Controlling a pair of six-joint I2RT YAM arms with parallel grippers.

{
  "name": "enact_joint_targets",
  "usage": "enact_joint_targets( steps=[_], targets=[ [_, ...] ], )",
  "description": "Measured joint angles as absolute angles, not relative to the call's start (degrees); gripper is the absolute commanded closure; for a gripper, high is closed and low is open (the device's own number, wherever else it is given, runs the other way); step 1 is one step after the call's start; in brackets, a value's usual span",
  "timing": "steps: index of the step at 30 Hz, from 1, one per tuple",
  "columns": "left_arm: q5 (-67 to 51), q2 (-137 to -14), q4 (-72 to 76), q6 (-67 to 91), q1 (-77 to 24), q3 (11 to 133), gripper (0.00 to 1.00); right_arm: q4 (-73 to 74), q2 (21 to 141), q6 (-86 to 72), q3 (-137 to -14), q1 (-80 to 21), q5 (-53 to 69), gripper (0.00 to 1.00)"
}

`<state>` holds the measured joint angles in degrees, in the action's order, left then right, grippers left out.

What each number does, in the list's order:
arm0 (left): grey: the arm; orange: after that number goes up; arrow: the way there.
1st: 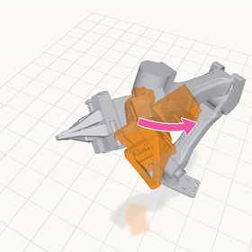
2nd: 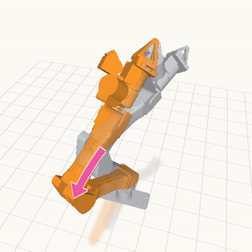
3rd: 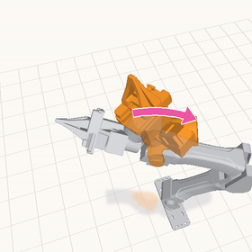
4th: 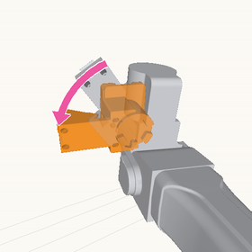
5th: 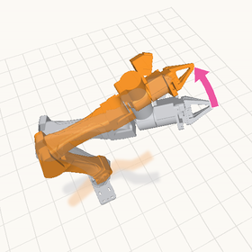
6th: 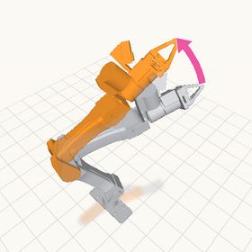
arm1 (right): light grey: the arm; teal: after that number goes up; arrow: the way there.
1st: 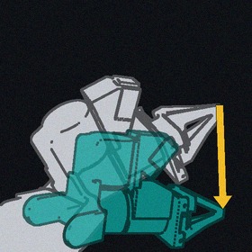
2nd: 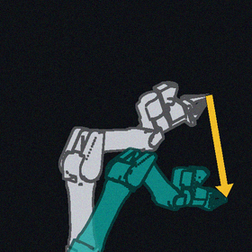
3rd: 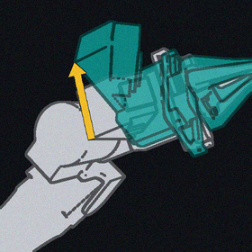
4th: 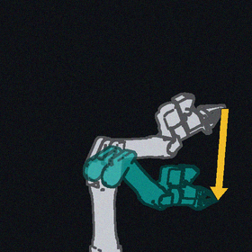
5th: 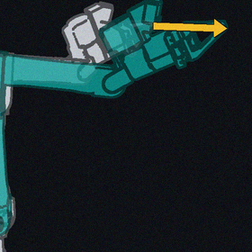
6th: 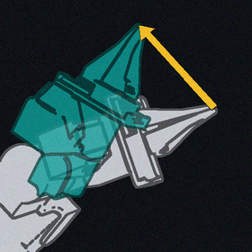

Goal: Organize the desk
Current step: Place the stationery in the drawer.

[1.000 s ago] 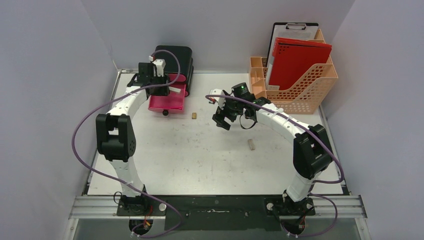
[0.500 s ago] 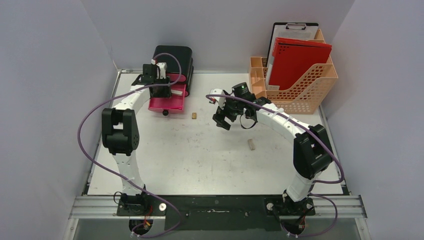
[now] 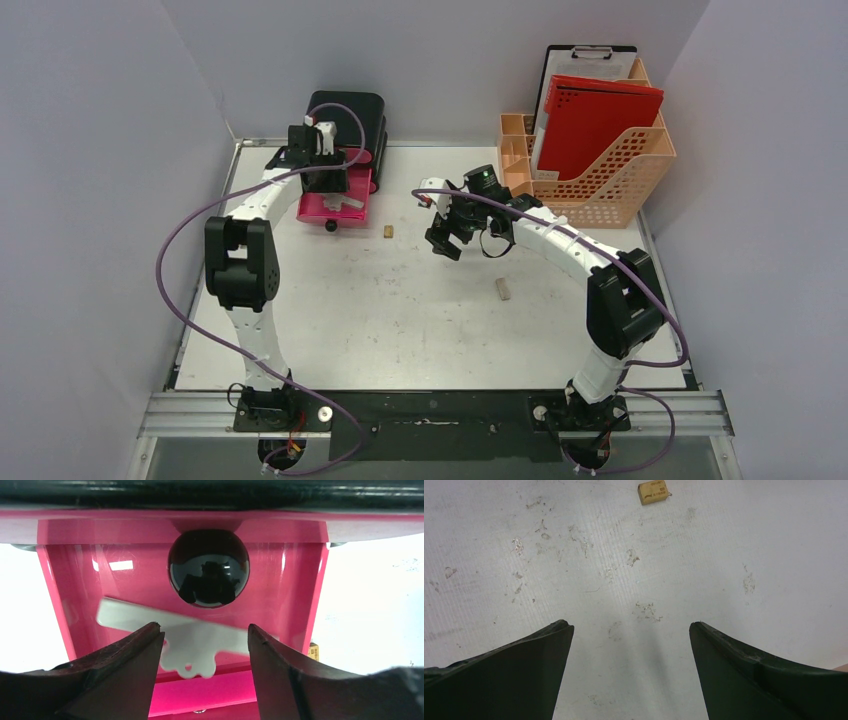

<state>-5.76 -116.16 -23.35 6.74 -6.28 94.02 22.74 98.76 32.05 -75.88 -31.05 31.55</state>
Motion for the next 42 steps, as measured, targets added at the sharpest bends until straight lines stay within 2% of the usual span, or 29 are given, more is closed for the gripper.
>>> enact_joint_targets(
  steps=[6, 10, 21, 26, 31, 42],
  targets=[
    [-5.78, -114.91, -24.08, 6.87, -6.28, 94.00, 0.37, 22.74, 98.56, 32.05, -75.85, -30.83, 31.59, 0.10],
    [-5.85, -109.84, -23.99, 6.92, -6.28, 92.58, 0.35, 22.74, 98.45, 32.05, -75.83, -30.72, 31.59, 0.10],
    [-8.23, -89.91, -18.70, 5.28, -6.28, 73.76, 0.33, 22.72, 97.89, 32.03, -75.83, -30.72, 31.83, 0.10],
    [-7.94, -88.64, -13.76, 4.62, -6.31, 60.51, 0.33, 22.70, 97.86, 31.94, -75.83, -30.72, 31.97, 0.10],
    [-7.29, -88.03, -9.23, 4.73, -6.31, 54.06, 0.33, 22.72, 97.86, 31.75, -75.83, -30.72, 31.97, 0.10],
    [-3.62, -88.16, 2.92, 5.34, -6.37, 52.42, 0.37, 22.72, 97.86, 31.59, -75.83, -30.72, 31.97, 0.10]
  ],
)
